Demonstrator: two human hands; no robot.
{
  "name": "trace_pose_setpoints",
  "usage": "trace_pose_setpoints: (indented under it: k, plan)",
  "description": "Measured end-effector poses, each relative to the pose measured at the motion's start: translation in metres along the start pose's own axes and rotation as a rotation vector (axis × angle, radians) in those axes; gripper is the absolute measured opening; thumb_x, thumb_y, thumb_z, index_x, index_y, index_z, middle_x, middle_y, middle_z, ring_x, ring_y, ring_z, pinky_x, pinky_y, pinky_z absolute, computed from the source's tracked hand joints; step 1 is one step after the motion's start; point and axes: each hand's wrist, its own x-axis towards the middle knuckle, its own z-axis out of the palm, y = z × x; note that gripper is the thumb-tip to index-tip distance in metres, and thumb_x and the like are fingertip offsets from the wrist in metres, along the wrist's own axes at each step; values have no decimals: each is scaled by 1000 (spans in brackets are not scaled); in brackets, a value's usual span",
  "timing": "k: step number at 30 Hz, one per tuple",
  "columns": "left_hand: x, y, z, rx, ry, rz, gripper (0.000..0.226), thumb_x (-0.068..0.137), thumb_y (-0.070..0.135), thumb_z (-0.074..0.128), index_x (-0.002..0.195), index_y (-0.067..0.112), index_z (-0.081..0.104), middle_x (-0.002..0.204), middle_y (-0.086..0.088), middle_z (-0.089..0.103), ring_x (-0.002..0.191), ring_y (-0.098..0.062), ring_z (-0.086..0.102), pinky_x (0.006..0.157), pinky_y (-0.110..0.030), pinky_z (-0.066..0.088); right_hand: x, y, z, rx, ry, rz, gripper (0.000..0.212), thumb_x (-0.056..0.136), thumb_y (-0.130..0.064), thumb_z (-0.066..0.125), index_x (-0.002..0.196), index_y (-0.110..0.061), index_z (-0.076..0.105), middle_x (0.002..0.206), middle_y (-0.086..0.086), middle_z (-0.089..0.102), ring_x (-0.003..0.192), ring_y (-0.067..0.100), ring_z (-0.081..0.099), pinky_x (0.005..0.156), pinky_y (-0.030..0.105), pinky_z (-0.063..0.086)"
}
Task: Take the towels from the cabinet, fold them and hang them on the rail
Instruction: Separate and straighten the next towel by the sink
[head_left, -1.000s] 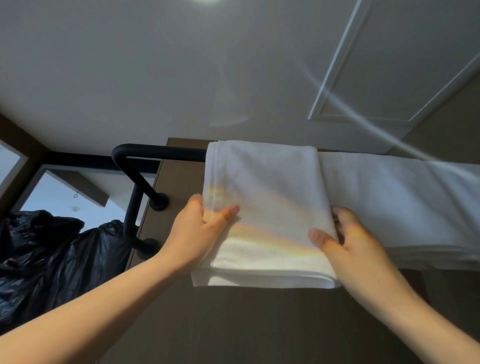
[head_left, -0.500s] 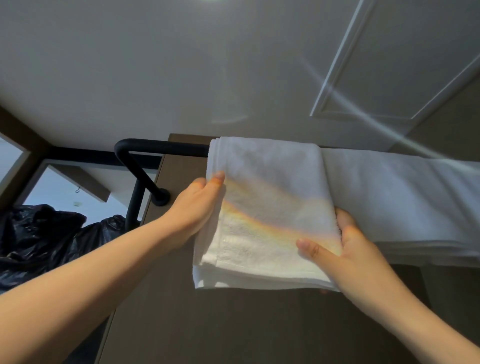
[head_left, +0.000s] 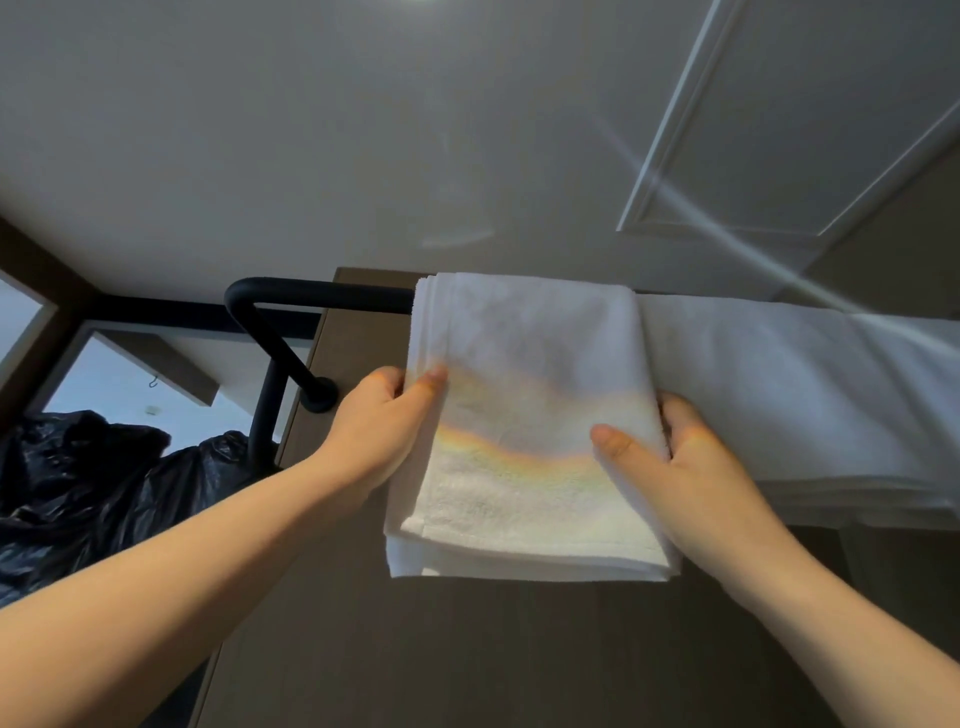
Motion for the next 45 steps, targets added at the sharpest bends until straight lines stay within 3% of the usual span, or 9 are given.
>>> trace_pose_setpoints:
  k: [4, 8, 13, 17, 21, 32, 35, 40, 45]
  plan:
    - [22, 20, -3, -68, 89, 54, 36, 96, 44, 52, 97, 10, 63, 92, -9, 66, 80, -24, 62, 71, -38, 51, 31, -17, 3, 110, 65, 75, 26, 93, -32, 60, 115, -19, 58, 104, 5, 69, 93, 27, 67, 87, 50, 55]
    - [42, 33, -7, -84, 209, 128, 17, 92, 35, 63, 85, 20, 61, 78, 4, 64, 73, -13, 60, 66, -20, 48, 68, -33, -2, 51, 172, 30, 21, 93, -25, 61, 82, -8, 66, 78, 13, 69, 68, 25, 65, 72, 40, 54]
    - [66, 46, -1, -95, 278, 126, 17, 92, 33, 63, 84, 18, 61, 92, -6, 59, 85, -25, 55, 79, -32, 46, 100, -38, -9, -223, 266, -73, 37, 91, -26, 63, 64, -2, 55, 66, 19, 57, 64, 31, 53, 55, 36, 38]
    - [81, 56, 4, 488, 298, 176, 44, 99, 46, 43, 116, 8, 58, 118, -15, 58, 104, -35, 57, 76, -35, 41, 113, -41, -12, -511, 271, -88, 49, 93, -32, 61, 55, -14, 35, 58, 8, 39, 64, 27, 43, 56, 36, 24]
    - [78, 47, 6, 696, 312, 199, 55, 100, 53, 29, 127, 8, 46, 130, -15, 46, 105, -37, 56, 72, -35, 35, 110, -39, -13, -730, 276, -153, 40, 94, -43, 57, 69, -14, 44, 95, 23, 62, 93, 37, 58, 68, 31, 31]
    - [44, 26, 12, -75, 142, 85, 47, 84, 58, 62, 80, 12, 66, 98, -14, 67, 80, -25, 67, 63, -27, 48, 99, -22, -12, -651, 357, -198, 45, 92, -45, 59, 65, -10, 49, 68, 5, 56, 76, 34, 55, 57, 33, 30]
    - [35, 22, 8, -255, -100, -79, 46, 78, 59, 67, 96, 16, 68, 89, -2, 71, 69, -12, 68, 56, -17, 51, 91, -22, -14, -619, 300, -180, 36, 92, -47, 56, 78, -13, 59, 80, 5, 62, 82, 32, 57, 63, 34, 37]
    - [32, 12, 0, -397, -309, -134, 62, 70, 58, 68, 112, 11, 66, 107, -8, 73, 101, -27, 69, 100, -43, 49, 44, -10, -19, -414, 82, -21, 36, 86, -49, 63, 79, -13, 66, 75, 3, 69, 73, 25, 64, 65, 34, 49]
    - [27, 4, 0, -405, -339, -74, 52, 74, 55, 69, 106, 14, 70, 99, 0, 76, 92, -15, 72, 77, -20, 53, 20, 3, -12, -204, -26, 1, 30, 89, -36, 63, 85, -6, 67, 79, 15, 70, 76, 32, 66, 70, 44, 53]
